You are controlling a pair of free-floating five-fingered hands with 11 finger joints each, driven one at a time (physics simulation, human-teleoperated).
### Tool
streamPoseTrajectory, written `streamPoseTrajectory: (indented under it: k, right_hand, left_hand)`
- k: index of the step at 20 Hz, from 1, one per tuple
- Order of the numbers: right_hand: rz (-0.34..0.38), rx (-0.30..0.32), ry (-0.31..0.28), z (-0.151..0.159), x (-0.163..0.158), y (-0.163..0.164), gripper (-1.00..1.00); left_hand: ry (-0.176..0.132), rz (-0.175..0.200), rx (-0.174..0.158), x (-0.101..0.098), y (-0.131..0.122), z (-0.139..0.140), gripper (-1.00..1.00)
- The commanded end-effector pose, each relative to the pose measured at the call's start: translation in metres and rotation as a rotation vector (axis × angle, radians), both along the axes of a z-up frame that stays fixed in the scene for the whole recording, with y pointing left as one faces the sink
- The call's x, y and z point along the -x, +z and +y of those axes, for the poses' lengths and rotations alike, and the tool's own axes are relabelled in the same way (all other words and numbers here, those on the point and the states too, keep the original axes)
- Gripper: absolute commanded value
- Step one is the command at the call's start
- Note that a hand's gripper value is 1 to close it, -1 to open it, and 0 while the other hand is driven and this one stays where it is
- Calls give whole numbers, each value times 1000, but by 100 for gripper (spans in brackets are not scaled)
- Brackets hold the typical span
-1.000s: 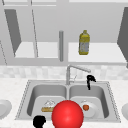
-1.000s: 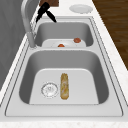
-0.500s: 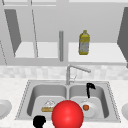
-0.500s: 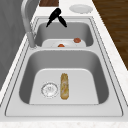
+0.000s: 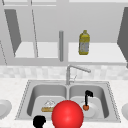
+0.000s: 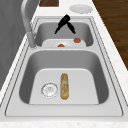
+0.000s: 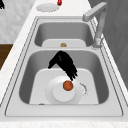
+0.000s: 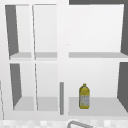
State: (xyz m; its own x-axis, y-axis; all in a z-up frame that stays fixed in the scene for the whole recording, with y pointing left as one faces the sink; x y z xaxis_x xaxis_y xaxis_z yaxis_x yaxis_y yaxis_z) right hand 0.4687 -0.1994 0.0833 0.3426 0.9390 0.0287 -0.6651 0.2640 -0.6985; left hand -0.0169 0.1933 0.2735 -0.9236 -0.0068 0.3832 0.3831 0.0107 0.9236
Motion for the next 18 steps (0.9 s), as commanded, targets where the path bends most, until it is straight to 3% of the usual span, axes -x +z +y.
streamPoseTrajectory:
  k: [1,18]
  right_hand:
    - [-6,-79,0,7,21,-14,-100]
    - [38,-60,29,21,45,-42,-100]
  left_hand:
    - [0,0,0,0,0,0,0]
    - [0,0,0,0,0,0,0]
